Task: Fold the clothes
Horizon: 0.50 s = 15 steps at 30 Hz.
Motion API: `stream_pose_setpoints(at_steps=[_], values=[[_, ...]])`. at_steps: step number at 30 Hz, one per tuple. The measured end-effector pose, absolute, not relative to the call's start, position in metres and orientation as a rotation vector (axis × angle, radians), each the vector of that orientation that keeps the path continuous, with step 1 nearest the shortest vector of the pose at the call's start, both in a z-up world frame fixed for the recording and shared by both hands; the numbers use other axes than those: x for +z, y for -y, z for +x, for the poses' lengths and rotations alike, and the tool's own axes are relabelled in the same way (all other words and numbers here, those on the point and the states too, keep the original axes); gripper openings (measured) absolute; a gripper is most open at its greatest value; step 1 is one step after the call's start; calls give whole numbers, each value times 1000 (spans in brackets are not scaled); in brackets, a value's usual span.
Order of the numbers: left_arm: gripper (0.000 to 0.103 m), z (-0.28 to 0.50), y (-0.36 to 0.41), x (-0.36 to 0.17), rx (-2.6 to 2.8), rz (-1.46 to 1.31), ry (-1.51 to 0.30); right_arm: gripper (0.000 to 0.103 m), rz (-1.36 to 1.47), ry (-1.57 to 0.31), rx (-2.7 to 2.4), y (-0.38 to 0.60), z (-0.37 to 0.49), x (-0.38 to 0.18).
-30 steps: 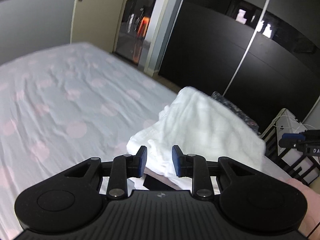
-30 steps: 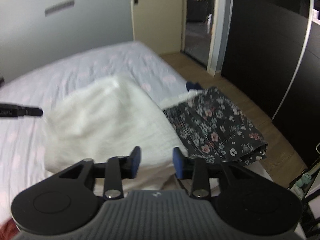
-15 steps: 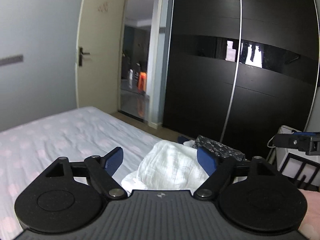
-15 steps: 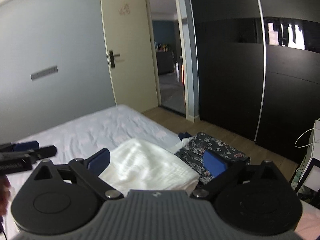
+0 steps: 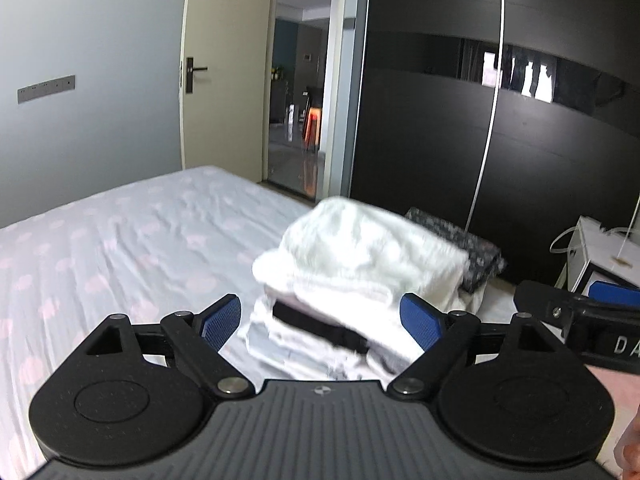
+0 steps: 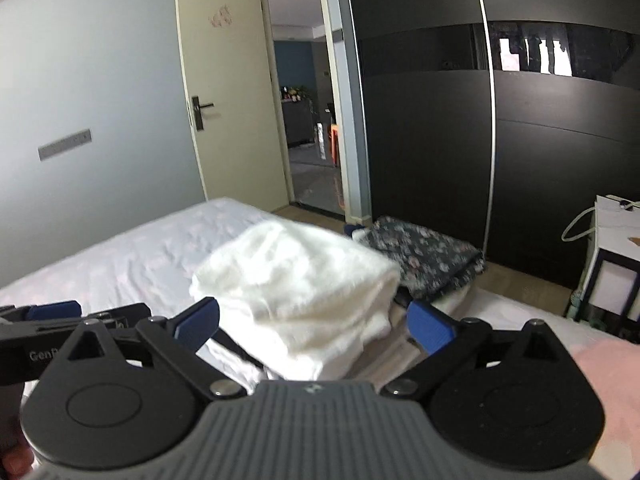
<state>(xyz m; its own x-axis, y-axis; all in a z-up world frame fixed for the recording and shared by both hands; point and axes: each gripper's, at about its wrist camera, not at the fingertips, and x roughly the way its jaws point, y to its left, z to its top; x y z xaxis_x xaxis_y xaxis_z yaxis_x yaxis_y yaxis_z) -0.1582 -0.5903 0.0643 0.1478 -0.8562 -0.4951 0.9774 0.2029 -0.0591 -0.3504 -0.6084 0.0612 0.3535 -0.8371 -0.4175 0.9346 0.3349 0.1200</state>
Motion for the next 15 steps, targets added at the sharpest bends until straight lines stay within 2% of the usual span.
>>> stream_pose_setpoints(at_steps=[7,15], values=[[87,-166,572,38,-1323,331,-543,101,384,-344,-1183,586,-366,37],[87,-182,571,32,-1333,363,-540,101,401,-344,-1172,582,-375,29]])
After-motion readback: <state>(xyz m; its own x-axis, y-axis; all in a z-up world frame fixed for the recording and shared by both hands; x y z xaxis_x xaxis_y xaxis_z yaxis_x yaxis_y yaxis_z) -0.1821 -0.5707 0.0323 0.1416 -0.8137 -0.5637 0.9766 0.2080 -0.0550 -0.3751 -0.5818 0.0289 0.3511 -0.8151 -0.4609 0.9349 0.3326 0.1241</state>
